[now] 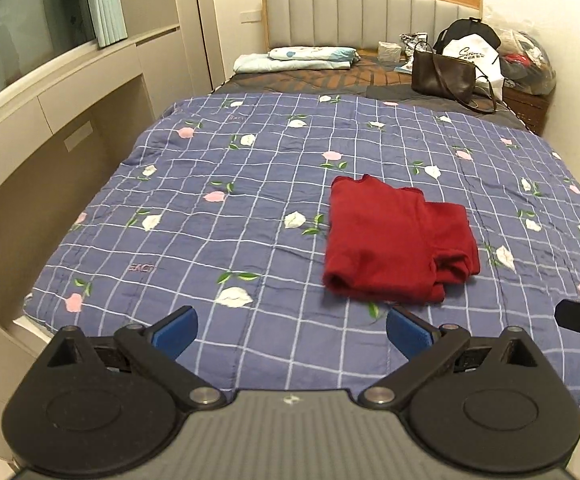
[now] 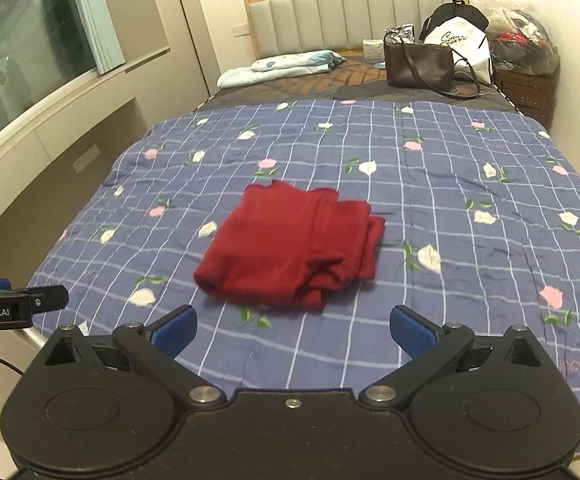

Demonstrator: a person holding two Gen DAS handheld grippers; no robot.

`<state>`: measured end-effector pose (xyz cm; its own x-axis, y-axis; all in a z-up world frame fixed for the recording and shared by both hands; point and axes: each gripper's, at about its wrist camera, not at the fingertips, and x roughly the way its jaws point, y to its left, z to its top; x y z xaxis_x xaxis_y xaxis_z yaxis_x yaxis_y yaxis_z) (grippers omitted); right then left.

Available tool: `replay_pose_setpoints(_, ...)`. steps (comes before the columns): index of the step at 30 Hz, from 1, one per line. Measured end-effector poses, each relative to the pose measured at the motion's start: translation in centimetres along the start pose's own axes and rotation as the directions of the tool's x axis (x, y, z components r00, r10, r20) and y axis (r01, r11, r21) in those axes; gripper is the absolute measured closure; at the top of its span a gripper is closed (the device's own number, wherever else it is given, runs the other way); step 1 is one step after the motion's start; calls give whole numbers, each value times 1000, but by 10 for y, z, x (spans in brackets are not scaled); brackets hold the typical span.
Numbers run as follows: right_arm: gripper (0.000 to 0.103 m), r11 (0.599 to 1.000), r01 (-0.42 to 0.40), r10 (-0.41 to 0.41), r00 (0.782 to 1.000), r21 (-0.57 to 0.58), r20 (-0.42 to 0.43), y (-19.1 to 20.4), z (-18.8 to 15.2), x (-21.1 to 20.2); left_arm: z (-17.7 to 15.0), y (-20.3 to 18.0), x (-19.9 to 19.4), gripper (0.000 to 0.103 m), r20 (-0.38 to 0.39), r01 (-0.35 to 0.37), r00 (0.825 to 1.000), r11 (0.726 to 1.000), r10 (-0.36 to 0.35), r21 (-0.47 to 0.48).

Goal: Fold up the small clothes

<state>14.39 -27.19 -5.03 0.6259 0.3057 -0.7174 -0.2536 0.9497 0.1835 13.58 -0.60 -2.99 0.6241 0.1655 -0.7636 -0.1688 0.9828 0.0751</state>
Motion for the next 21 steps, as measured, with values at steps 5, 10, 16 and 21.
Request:
replay_pose_setpoints(5, 1, 1000, 17, -17, 1000, -6, -24, 22, -20, -9, -20, 19, -12, 1, 9, 14, 1000, 999, -14, 35)
replay_pose_setpoints(10, 1, 999, 33, -33, 998, 0, -45, 44, -39, -15, -37, 37, -16, 1, 7, 36, 999, 997, -36, 62)
replay_pose_setpoints(16, 1, 999, 41, -41, 998, -3, -52, 66, -50, -20, -47, 53, -16, 1, -3, 54, 999, 996, -54, 77)
replay_pose_setpoints(21, 1, 999, 50, -50, 997, 1, -51, 77, -53, -21, -49, 63, -17, 1, 1, 69, 998, 994, -70, 83)
